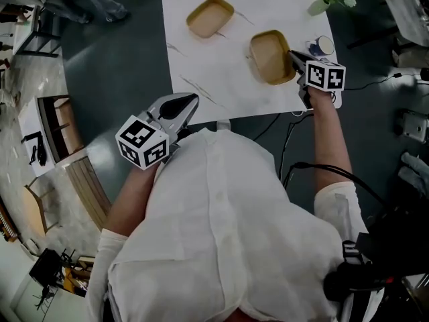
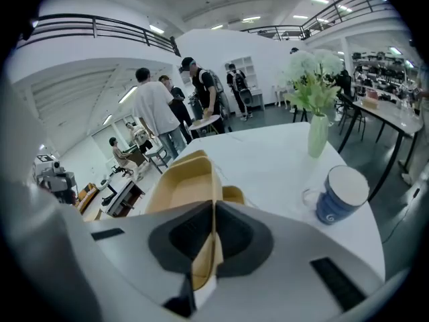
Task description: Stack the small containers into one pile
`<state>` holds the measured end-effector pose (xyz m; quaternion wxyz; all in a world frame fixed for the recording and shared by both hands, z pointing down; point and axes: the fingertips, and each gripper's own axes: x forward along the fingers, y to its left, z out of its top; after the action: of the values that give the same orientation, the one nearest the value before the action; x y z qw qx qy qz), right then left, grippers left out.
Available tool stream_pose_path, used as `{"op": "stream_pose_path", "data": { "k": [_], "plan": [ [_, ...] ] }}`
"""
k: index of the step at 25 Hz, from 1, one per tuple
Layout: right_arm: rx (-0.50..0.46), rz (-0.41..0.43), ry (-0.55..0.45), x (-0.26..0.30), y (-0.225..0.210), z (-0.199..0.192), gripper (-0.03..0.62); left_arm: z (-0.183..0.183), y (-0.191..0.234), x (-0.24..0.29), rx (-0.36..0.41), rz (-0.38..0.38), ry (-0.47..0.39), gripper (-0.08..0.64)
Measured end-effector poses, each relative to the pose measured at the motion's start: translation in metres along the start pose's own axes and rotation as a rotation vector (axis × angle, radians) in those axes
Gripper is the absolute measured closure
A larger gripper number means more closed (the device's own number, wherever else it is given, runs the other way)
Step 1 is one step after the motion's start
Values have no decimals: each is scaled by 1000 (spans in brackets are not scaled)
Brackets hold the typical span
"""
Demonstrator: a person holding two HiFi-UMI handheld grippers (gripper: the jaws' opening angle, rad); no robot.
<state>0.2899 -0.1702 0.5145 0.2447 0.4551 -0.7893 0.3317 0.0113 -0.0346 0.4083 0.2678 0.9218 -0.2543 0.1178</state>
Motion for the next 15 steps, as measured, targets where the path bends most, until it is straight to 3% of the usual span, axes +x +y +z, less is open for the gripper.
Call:
{"op": "stream_pose_path", "data": {
  "k": [15],
  "plan": [
    [132,30,35,34,-40,-23,577,-10,-7,9,-29,82,-17,552]
  ]
}}
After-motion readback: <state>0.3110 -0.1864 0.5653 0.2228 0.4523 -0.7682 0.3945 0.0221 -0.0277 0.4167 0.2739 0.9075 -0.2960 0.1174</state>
